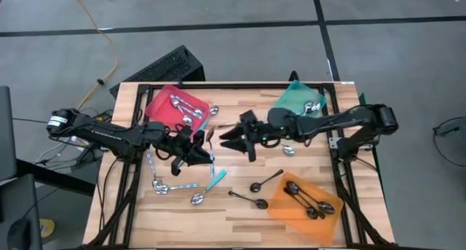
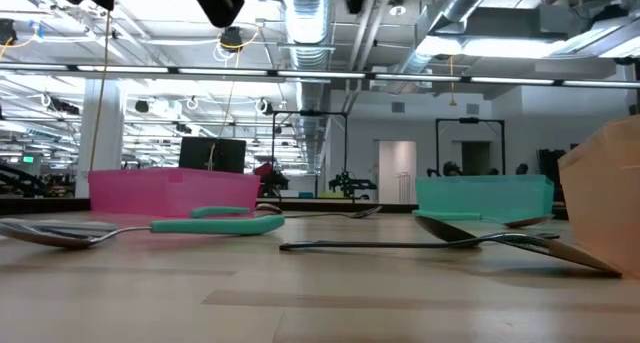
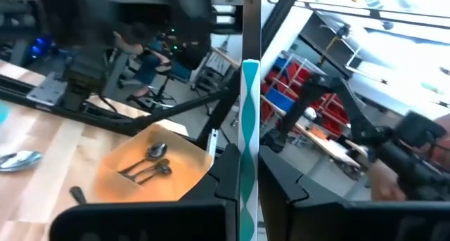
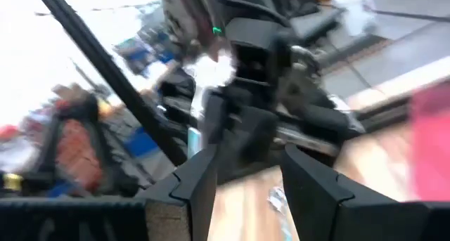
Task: Sort silverware by color (type)
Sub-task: Put the blue patterned spoon into the red bin
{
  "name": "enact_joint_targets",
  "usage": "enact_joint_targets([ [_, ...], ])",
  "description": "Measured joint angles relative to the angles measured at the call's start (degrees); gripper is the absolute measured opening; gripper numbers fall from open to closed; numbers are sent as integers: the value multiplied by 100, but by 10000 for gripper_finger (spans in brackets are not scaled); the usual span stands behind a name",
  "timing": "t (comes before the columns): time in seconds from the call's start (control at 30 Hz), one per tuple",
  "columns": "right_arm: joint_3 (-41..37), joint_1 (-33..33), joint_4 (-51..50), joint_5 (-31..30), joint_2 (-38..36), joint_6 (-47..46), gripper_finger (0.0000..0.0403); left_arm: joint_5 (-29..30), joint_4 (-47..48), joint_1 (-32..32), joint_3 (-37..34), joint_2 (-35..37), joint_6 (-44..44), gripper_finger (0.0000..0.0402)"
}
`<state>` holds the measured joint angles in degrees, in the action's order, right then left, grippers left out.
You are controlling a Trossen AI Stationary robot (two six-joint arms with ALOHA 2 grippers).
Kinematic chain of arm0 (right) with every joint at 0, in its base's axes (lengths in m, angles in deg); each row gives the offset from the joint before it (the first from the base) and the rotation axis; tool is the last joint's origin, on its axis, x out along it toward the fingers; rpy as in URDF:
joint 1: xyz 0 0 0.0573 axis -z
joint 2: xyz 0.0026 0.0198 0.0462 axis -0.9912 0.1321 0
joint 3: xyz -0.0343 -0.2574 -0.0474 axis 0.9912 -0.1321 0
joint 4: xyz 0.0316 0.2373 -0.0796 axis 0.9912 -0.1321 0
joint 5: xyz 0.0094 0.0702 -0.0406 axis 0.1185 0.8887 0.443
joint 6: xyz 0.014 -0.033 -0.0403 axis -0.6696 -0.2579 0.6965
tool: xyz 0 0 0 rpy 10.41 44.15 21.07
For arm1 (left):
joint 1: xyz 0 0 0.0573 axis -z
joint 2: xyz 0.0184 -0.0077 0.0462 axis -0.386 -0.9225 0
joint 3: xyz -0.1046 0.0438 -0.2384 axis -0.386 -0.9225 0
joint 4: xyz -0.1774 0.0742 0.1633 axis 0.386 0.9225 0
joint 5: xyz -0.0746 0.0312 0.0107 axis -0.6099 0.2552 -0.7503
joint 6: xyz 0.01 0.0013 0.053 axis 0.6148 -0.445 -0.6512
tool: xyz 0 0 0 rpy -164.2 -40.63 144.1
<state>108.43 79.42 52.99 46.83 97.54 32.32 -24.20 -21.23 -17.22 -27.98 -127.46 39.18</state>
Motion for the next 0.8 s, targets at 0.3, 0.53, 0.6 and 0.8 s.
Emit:
enact_joint_targets([
  [0.3,17,22,1203,306,557,-316,179,-77,57,-238,5,0,-9,10],
  [0.53,22,15,1486,390,658,-257,179,-5,151,-286,5,0,-120,10],
  [0.6,22,19,1471,388,673,-257,179,35,177,-351,5,0,-117,10],
  [0.8,15,20,1435,244,789,-255,179,117,388,-533,7,-2,-77,10],
])
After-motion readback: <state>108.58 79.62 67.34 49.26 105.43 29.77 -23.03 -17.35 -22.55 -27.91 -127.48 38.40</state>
